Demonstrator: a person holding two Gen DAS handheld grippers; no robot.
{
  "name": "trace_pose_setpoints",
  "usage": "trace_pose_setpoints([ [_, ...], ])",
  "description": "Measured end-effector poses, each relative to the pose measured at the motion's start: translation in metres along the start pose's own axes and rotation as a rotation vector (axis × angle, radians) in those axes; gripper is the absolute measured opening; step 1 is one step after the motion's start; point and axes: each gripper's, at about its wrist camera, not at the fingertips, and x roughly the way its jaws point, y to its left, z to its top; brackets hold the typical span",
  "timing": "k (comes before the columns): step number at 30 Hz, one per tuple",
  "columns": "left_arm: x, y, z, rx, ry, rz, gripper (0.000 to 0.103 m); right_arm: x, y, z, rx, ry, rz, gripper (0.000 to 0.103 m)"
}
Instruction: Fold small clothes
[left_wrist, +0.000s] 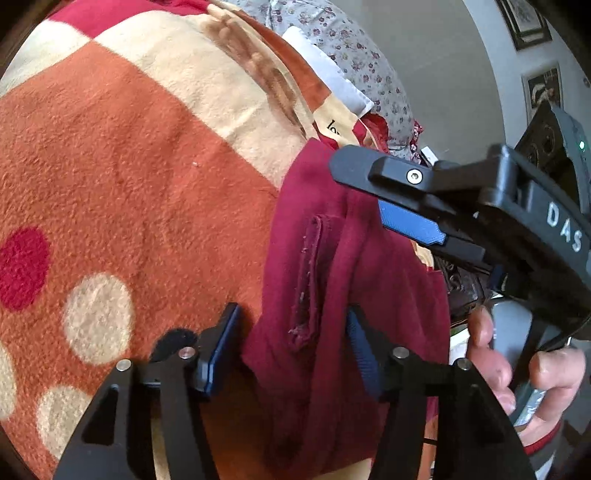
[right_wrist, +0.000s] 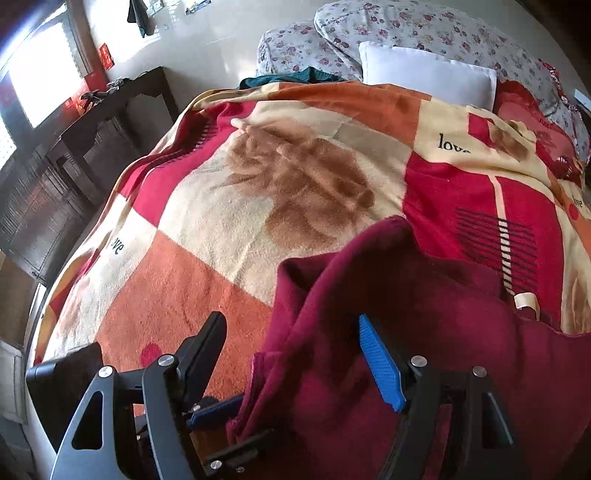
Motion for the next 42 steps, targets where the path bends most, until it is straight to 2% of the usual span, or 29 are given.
trace_pose_setpoints([
  [2,0.004,-0.007,-0.001,0.037,0.002,0.009,0.057,-0.002,-0.001,0.000,0.006,0.000,0.007,0.078],
  [4,-0.001,-0.008,-0.003,0.067,-0.004,0.003,0.029,-0.002,0.000,0.001,0.010,0.005,-0.002,0.078],
  [6,-0.006,-0.008,-0.005,0.062,-0.014,-0.045,0.026,0.000,0.003,0.001,0.006,0.022,-0.020,0.078],
  [11,-0.024,-0.019,-0.014,0.093,-0.067,-0.100,0.024,0.009,0.014,0.001,-0.064,0.077,-0.073,0.081],
  [17,-0.034,-0.040,-0.025,0.181,-0.109,-0.075,0.024,0.011,0.021,-0.007,-0.125,0.086,-0.103,0.082],
  [18,-0.035,-0.044,-0.027,0.190,-0.114,-0.076,0.024,0.008,0.021,-0.011,-0.139,0.066,-0.114,0.071],
  [19,-0.037,-0.048,-0.029,0.197,-0.116,-0.081,0.024,0.003,0.020,-0.015,-0.150,0.046,-0.136,0.053],
  [20,-0.040,-0.051,-0.032,0.204,-0.117,-0.081,0.024,-0.003,0.017,-0.020,-0.146,0.022,-0.124,0.048],
  [21,-0.042,-0.057,-0.034,0.214,-0.120,-0.074,0.024,-0.013,0.014,-0.024,-0.141,-0.010,-0.105,0.036],
  [22,-0.041,-0.065,-0.036,0.235,-0.122,-0.063,0.024,-0.022,0.013,-0.027,-0.142,-0.037,-0.097,0.031],
  [26,-0.048,-0.100,-0.042,0.310,-0.127,-0.058,0.024,-0.074,-0.001,-0.036,-0.142,-0.148,-0.057,0.025],
  [30,-0.046,-0.142,-0.050,0.358,-0.108,-0.072,0.024,-0.127,-0.029,-0.044,-0.144,-0.217,-0.043,0.021],
  [35,-0.023,-0.210,-0.068,0.481,-0.074,-0.049,0.024,-0.176,-0.084,-0.063,-0.080,-0.282,-0.057,0.020],
  [38,0.007,-0.248,-0.085,0.540,-0.038,-0.041,0.024,-0.195,-0.125,-0.078,-0.020,-0.308,-0.076,0.019],
  [42,0.056,-0.276,-0.106,0.573,0.020,-0.018,0.025,-0.200,-0.185,-0.103,0.075,-0.315,-0.110,0.017],
])
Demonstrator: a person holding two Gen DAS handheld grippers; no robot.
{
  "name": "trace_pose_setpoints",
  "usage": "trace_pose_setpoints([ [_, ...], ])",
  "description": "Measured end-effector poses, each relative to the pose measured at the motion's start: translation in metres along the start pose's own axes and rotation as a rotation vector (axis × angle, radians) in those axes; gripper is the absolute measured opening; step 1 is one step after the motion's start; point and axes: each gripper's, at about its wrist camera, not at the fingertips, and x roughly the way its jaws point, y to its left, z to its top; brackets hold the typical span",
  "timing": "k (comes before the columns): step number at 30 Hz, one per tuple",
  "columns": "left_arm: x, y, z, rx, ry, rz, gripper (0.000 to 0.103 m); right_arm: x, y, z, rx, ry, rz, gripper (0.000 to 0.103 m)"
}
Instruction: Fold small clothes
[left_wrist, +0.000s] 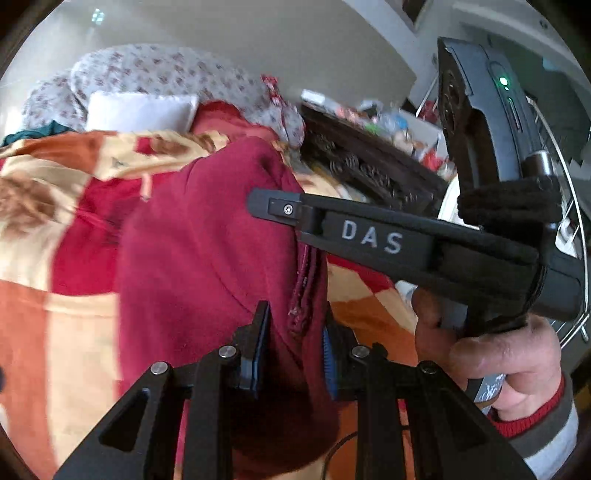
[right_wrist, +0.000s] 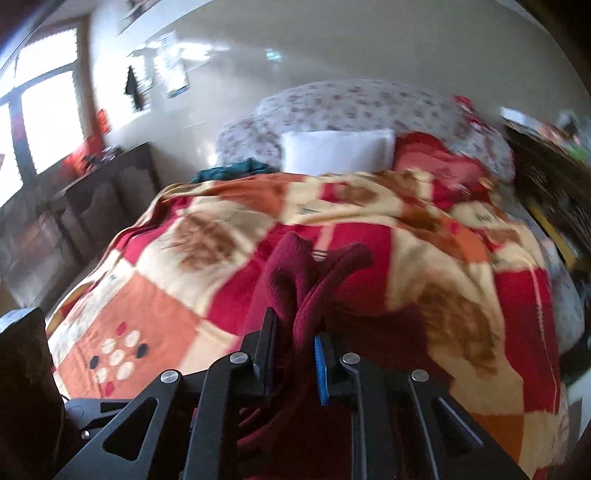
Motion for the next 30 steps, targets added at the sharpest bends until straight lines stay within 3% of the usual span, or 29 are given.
trace_pose_setpoints([
  [4,0.034,-0.015,-0.012,0.019,0.078,0.010,0.028,0.027,-0.052,-0.032,0.082,0.059,-0.065,0.017],
  [7,0.019,-0.019,-0.022,0.027,0.123,-0.027,0.028,0.050,-0.078,-0.054,0.155,0.112,-0.048,0.018],
  [9,-0.007,-0.019,-0.026,0.074,0.099,-0.018,0.032,0.046,-0.094,-0.059,0.233,0.092,-0.018,0.025],
  [10,-0.019,-0.014,-0.028,0.097,0.083,0.009,0.038,0.039,-0.102,-0.060,0.274,0.075,-0.022,0.028],
  [13,-0.048,0.002,-0.030,0.119,0.029,0.106,0.043,0.009,-0.114,-0.058,0.316,0.005,-0.063,0.032],
  [15,-0.047,0.013,-0.029,0.146,0.022,0.185,0.043,-0.007,-0.108,-0.058,0.309,-0.025,-0.035,0.032],
  [17,-0.039,0.020,-0.031,0.142,0.035,0.215,0.043,-0.009,-0.095,-0.056,0.274,-0.019,-0.016,0.032],
  [21,-0.018,0.026,-0.045,0.123,0.101,0.205,0.043,-0.009,-0.062,-0.061,0.240,0.018,0.076,0.032],
  [23,-0.013,0.027,-0.057,0.140,0.120,0.211,0.043,-0.018,-0.051,-0.073,0.238,0.017,0.108,0.039],
  [25,-0.010,0.026,-0.064,0.158,0.120,0.227,0.043,-0.031,-0.041,-0.089,0.228,0.008,0.114,0.057],
  [30,-0.006,0.025,-0.072,0.174,0.119,0.242,0.044,-0.048,-0.027,-0.116,0.238,-0.011,0.166,0.059],
])
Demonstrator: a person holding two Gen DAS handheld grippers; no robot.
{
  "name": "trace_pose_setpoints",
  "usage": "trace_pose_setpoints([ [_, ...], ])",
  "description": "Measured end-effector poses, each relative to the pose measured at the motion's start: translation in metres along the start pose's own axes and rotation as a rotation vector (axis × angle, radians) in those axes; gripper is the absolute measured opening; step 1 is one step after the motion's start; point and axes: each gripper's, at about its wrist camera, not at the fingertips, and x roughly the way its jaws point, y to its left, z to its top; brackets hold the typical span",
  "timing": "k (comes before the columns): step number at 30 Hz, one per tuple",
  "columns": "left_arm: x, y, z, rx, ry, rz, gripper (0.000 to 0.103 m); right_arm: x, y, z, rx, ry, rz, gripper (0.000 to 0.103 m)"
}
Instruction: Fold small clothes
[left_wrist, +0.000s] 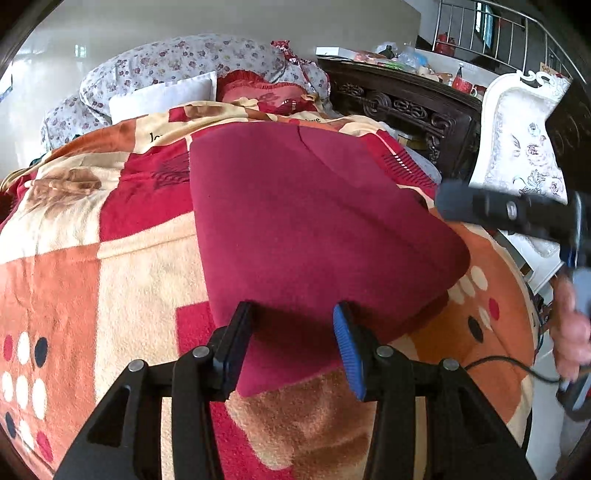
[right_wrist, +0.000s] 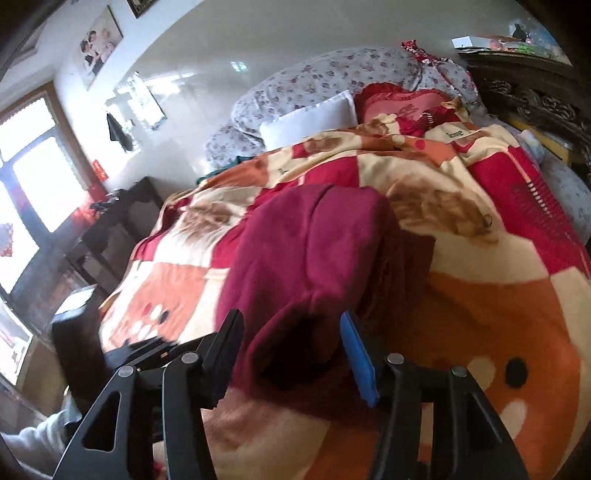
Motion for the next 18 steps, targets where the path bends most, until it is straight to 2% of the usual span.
trace_pose_setpoints([
  [2,0.000,0.001,-0.002,-0.001,0.006,-0.005,0.044,0.009,0.002,-0.010,-0.009,0.023,0.018,0.059],
  [3,-0.001,0.001,-0.002,-0.002,0.012,-0.006,0.044,0.013,0.001,-0.014,-0.008,0.037,0.014,0.053],
  [4,-0.001,0.002,-0.003,0.000,0.019,-0.006,0.044,0.017,0.001,-0.018,-0.006,0.046,0.008,0.043],
  [5,-0.002,0.002,-0.004,0.004,0.024,-0.009,0.044,0.017,0.002,-0.020,-0.013,0.043,0.020,0.038],
  [6,-0.003,0.002,-0.005,0.008,0.026,-0.009,0.044,0.017,0.003,-0.021,-0.032,0.033,0.031,0.020],
  [7,-0.004,0.003,-0.005,0.009,0.029,-0.006,0.044,0.017,0.004,-0.021,-0.049,0.024,0.009,0.010],
  [8,-0.007,0.003,-0.006,0.007,0.031,-0.005,0.044,0.016,0.002,-0.023,-0.049,0.015,-0.024,0.010],
  [11,-0.022,0.008,-0.010,-0.002,0.012,-0.019,0.045,0.009,-0.014,-0.034,0.013,0.022,-0.002,0.008],
  [15,-0.025,0.014,-0.011,-0.015,0.006,0.001,0.045,0.031,-0.030,-0.065,0.049,0.119,-0.068,0.007],
  [18,-0.024,0.015,-0.006,-0.036,0.004,0.006,0.045,0.023,-0.022,-0.059,0.008,0.104,-0.087,0.008],
])
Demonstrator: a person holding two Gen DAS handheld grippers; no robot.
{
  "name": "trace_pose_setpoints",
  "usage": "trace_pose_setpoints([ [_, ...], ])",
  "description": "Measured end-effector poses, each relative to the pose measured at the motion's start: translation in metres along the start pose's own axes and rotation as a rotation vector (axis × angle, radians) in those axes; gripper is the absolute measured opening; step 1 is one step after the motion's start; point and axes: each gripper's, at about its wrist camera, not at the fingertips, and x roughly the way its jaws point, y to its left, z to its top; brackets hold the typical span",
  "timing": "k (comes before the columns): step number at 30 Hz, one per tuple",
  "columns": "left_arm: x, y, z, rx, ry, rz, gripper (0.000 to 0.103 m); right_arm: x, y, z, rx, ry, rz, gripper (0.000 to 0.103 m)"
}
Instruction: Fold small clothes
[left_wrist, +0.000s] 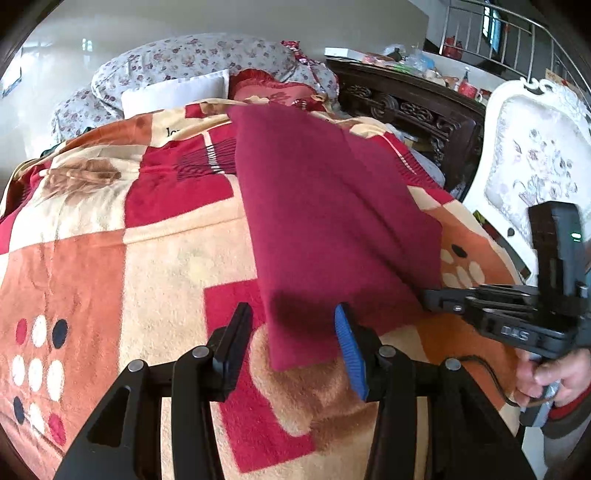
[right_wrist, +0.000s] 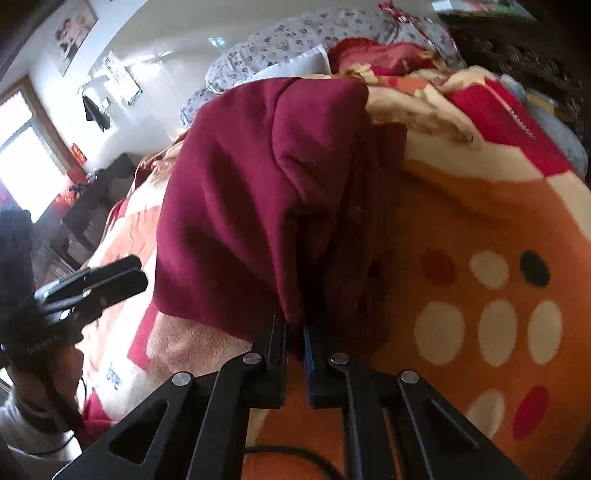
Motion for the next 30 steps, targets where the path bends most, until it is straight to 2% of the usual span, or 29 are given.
trace_pose_setpoints([
  [5,0.000,-0.003,0.013,-0.018,-0.042,-0.003,0.046,-0.039,0.006,0.018,0.027,-0.097,0.028,0.013],
  [9,0.011,-0.007,0.024,-0.024,-0.047,0.024,0.046,-0.050,0.026,0.040,-0.030,-0.181,-0.017,0.015],
  [12,0.019,-0.007,0.029,-0.027,-0.051,0.044,0.051,-0.046,0.037,0.057,-0.066,-0.211,-0.040,0.015],
  [14,0.023,-0.006,0.031,-0.029,-0.054,0.051,0.055,-0.033,0.042,0.066,-0.085,-0.195,-0.063,0.015],
  [19,0.033,-0.008,0.031,-0.014,-0.051,0.054,0.061,0.011,0.019,0.070,-0.079,-0.108,-0.237,0.015],
  [23,0.039,-0.010,0.031,0.001,-0.045,0.048,0.064,0.027,-0.012,0.058,0.010,-0.068,-0.186,0.017],
  [27,0.038,-0.010,0.032,-0.013,-0.044,0.053,0.065,0.021,-0.013,0.058,0.007,-0.073,-0.168,0.027],
  [29,0.033,-0.008,0.033,-0.021,-0.040,0.045,0.065,0.013,-0.017,0.057,0.039,-0.098,-0.150,0.039],
  [30,0.029,-0.005,0.034,-0.027,-0.043,0.034,0.065,0.006,-0.021,0.056,0.068,-0.122,-0.138,0.056],
])
